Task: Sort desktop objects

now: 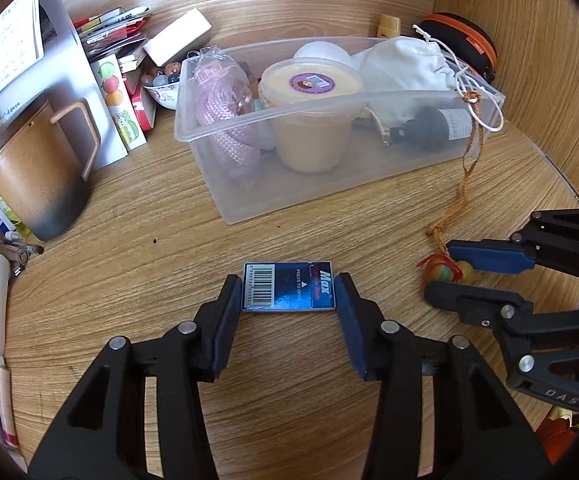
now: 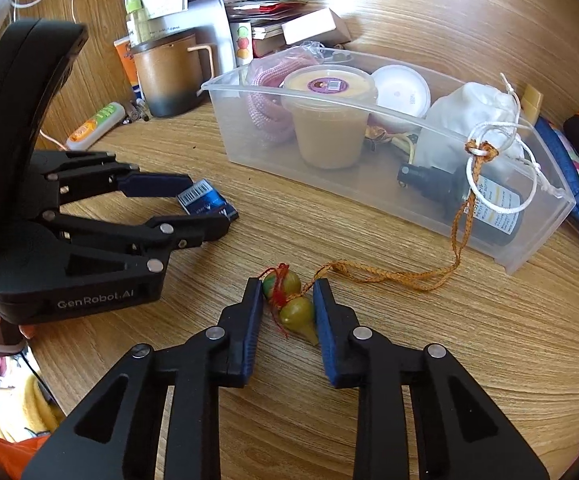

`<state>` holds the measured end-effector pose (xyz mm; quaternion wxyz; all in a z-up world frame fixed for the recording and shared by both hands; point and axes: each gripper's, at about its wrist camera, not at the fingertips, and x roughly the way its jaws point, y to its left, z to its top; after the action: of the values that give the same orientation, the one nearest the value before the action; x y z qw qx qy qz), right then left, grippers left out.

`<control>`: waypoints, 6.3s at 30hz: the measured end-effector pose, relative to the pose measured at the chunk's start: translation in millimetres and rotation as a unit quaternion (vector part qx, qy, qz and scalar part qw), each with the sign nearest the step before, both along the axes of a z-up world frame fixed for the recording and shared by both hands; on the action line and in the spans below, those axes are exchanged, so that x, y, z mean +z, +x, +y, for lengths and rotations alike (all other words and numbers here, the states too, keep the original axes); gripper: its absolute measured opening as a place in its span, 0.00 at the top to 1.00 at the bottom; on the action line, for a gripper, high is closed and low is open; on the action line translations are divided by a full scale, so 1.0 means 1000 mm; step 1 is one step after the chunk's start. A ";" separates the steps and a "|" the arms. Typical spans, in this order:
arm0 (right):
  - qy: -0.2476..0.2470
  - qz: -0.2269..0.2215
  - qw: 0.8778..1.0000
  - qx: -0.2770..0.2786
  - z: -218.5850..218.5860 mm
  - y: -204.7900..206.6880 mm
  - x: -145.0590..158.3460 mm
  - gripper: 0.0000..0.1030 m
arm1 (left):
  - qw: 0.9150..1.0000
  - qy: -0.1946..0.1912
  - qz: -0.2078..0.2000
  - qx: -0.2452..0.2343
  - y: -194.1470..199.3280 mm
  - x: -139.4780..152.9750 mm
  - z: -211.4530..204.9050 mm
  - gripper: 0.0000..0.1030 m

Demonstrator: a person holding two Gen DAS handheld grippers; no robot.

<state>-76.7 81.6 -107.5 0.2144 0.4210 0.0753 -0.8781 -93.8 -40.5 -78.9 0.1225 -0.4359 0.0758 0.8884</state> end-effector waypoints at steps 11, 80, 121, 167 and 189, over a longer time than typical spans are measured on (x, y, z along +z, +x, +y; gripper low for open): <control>-0.046 -0.003 0.999 -0.019 0.021 0.000 0.010 0.77 | 1.000 0.019 0.014 0.001 0.004 0.011 0.004 0.55; -0.033 0.110 0.992 -0.046 0.035 -0.113 0.101 0.77 | 0.989 0.089 0.111 0.031 -0.058 0.093 -0.021 0.55; -0.020 0.060 0.997 -0.037 0.032 -0.141 0.062 0.77 | 0.993 0.102 0.056 0.024 -0.137 0.061 0.005 0.55; 0.030 0.124 0.989 -0.081 0.046 -0.088 0.100 0.09 | 0.986 0.075 0.130 0.072 -0.064 0.100 -0.009 0.02; 0.019 0.187 0.977 -0.106 0.065 0.002 0.125 0.00 | 0.971 0.053 0.208 0.107 0.027 0.124 0.010 0.02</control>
<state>-74.8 146.1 17.6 0.0939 0.2595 0.0859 -0.9573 -66.4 -30.1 45.3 0.0316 -0.2401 0.0050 0.9702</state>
